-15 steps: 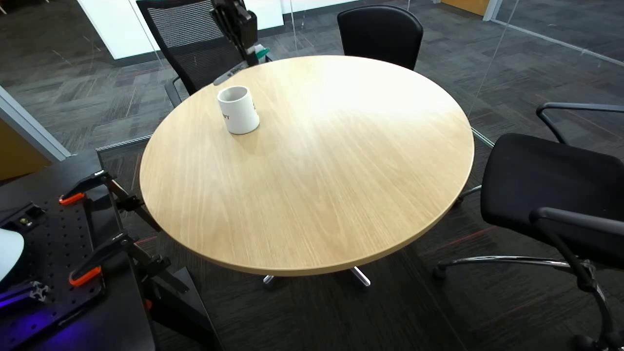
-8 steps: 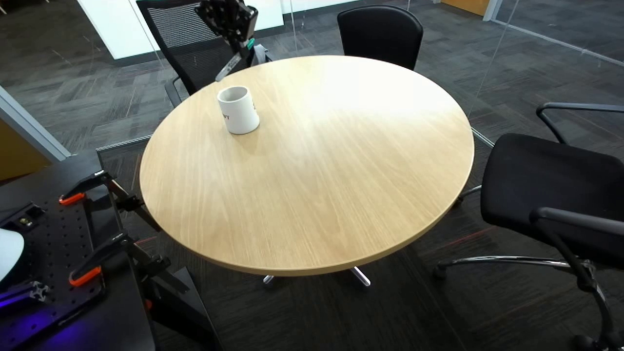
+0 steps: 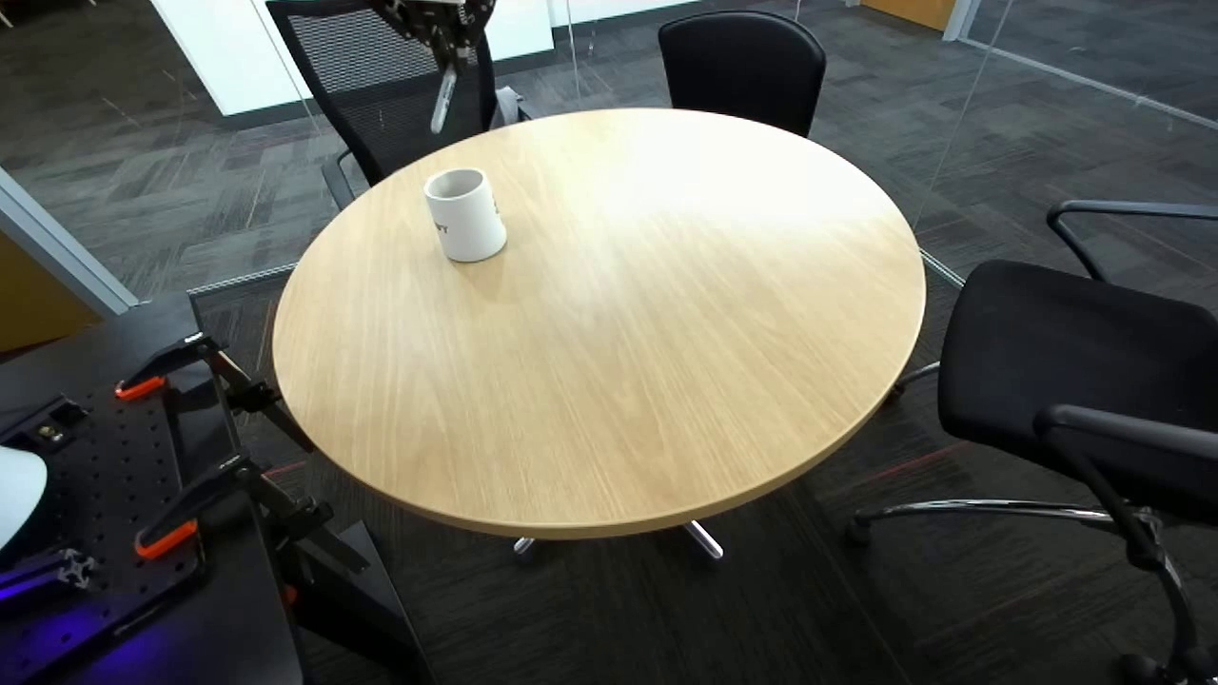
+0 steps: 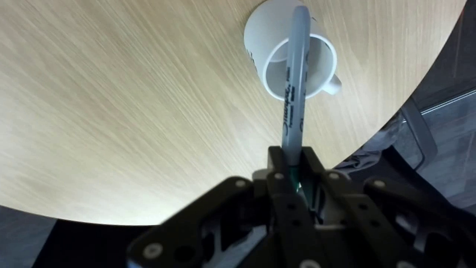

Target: Put the marker in the mug

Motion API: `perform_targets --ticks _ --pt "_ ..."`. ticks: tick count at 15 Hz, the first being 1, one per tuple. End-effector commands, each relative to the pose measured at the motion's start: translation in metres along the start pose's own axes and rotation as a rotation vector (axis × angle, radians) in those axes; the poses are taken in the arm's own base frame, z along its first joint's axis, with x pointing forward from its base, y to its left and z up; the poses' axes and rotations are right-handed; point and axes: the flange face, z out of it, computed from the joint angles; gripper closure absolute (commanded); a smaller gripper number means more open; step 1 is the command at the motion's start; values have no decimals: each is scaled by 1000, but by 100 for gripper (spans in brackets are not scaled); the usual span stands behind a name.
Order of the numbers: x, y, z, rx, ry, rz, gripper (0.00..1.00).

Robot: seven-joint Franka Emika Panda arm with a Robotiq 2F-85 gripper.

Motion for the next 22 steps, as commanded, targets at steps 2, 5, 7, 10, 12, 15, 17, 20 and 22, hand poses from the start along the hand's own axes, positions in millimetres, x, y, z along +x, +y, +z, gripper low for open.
perform_targets --ticks 2,5,7,10,12,15,17,20,22 --pt "-1 4 -3 10 7 -10 85" --pt "2 3 -1 47 46 -63 96" --pt "10 2 2 94 137 -149 96" --pt "13 1 10 165 246 -261 96" --pt "12 2 15 224 309 -335 96" --pt "6 5 23 314 398 -446 96" --pt "0 8 30 379 460 -513 96" --pt "-9 13 44 467 530 -586 96" --pt "-13 15 53 508 554 -619 96"
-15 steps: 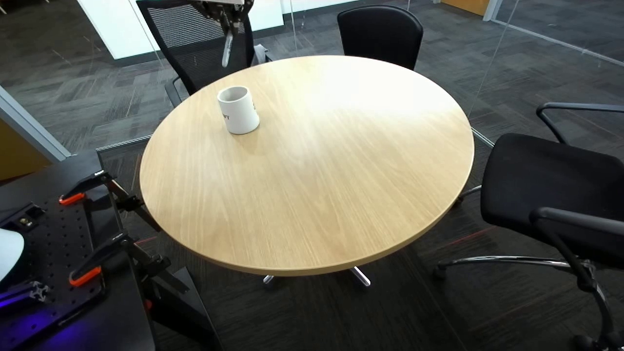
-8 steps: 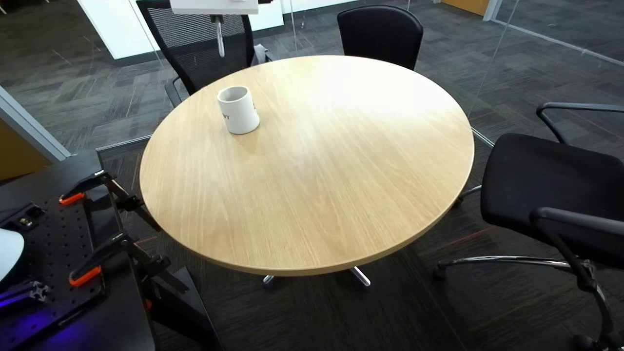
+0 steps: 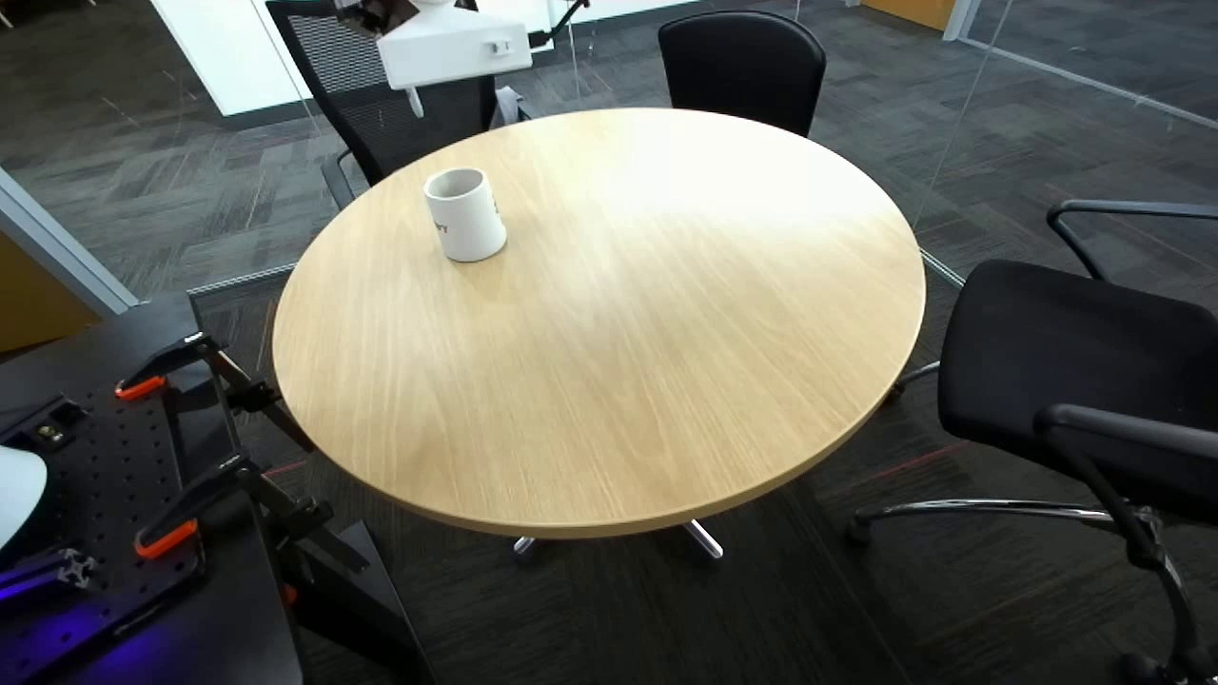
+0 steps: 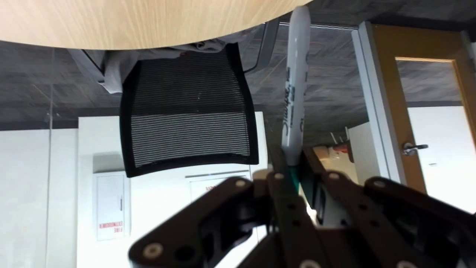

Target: Put the marker in the mug

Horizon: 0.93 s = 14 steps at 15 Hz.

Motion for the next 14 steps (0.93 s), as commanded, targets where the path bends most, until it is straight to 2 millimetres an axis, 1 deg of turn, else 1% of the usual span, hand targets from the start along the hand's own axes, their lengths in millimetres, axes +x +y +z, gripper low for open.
perform_targets --ticks 1,7,14 --pt "-12 11 6 57 74 -64 96" --pt "-31 25 22 52 102 -59 96" --pt "-57 39 39 93 123 -19 96"
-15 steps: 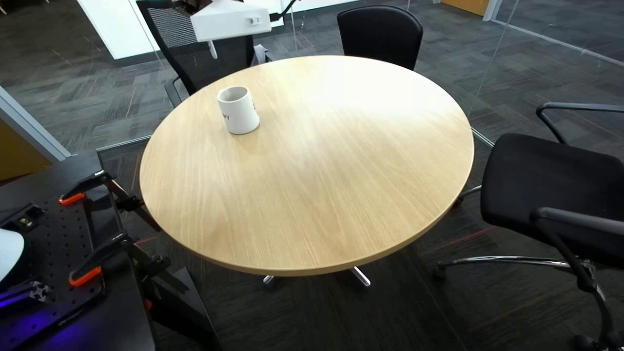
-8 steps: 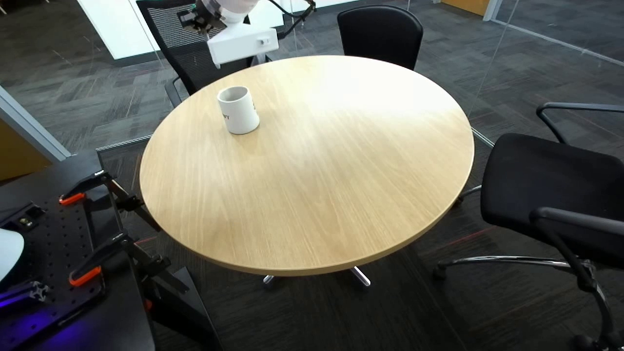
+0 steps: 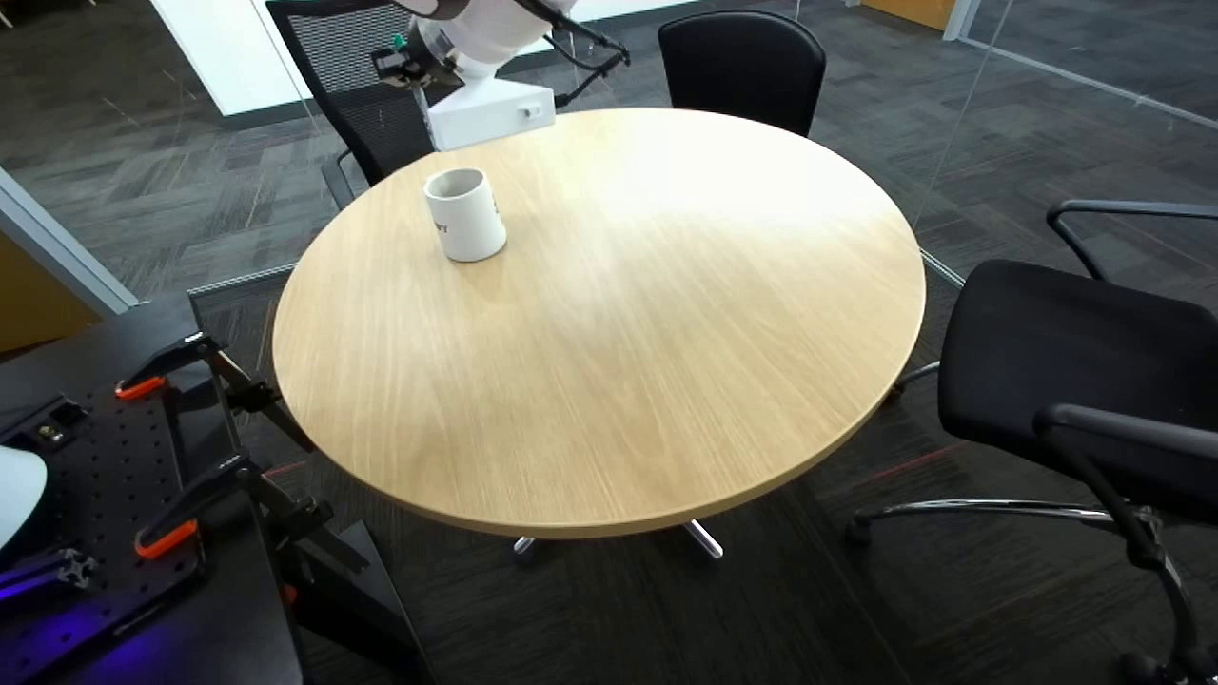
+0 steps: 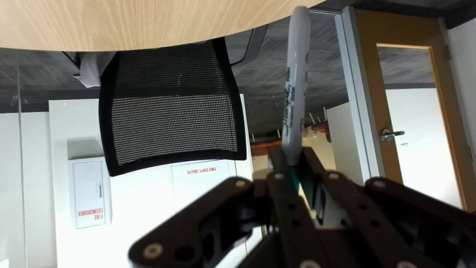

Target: Put the marker in the mug

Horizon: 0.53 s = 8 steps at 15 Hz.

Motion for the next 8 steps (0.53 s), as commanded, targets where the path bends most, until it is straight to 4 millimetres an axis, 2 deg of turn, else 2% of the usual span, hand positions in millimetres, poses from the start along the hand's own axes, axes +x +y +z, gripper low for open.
perform_targets --ticks 1,8 --pt "-10 13 6 29 50 4 96" --pt "-36 23 18 70 103 38 96"
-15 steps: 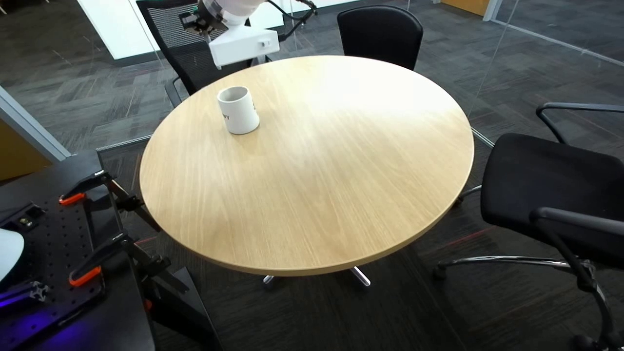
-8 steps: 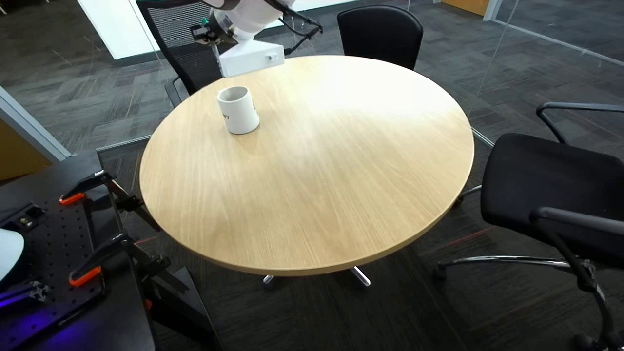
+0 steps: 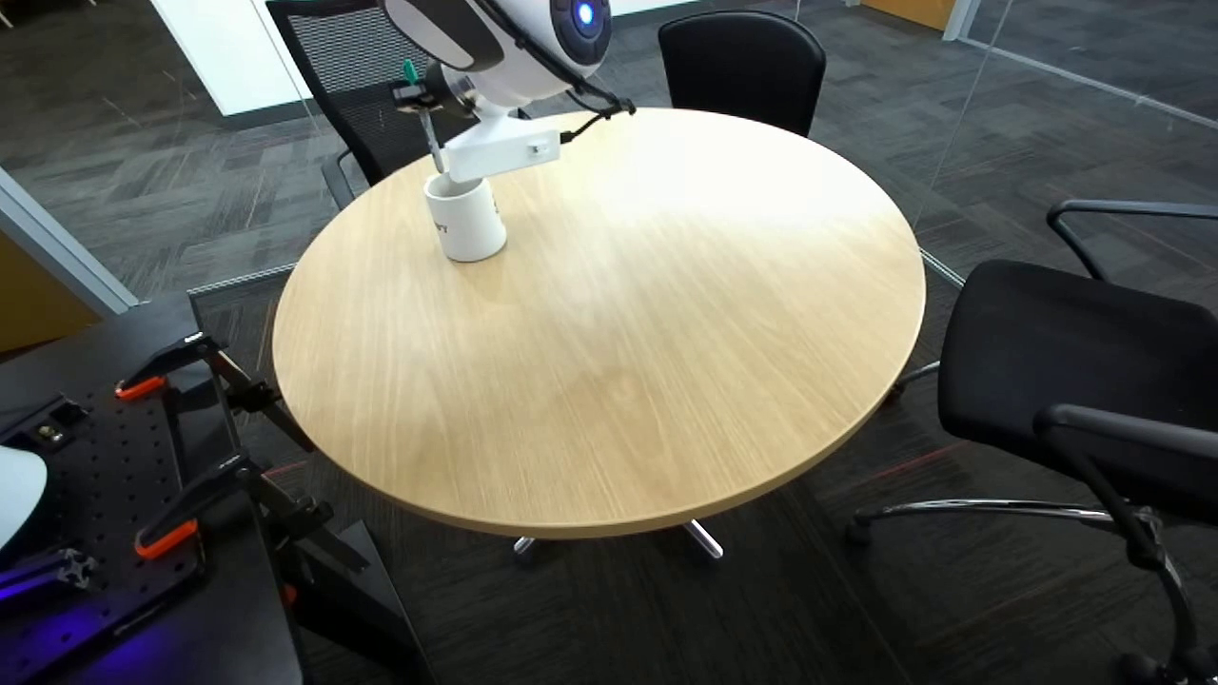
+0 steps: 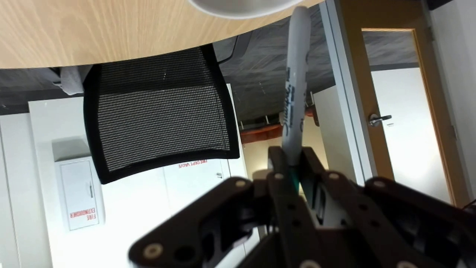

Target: Put the marker in the mug

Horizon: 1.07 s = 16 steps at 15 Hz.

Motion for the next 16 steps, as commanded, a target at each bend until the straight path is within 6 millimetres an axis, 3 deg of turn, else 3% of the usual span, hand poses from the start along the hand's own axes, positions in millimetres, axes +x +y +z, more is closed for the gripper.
perform_targets --ticks 1,3,4,5,7,12,13,16 --pt "-4 12 -1 14 56 1 96" --pt "-8 15 1 16 61 8 96" --pt "-9 17 2 13 61 9 60" --pt "-10 18 2 11 62 11 59" --pt "-10 20 2 7 66 10 46" --pt "-3 20 1 -3 70 -3 7" --pt "2 18 0 -7 72 -17 1" --pt "32 5 -5 -18 72 -75 0"
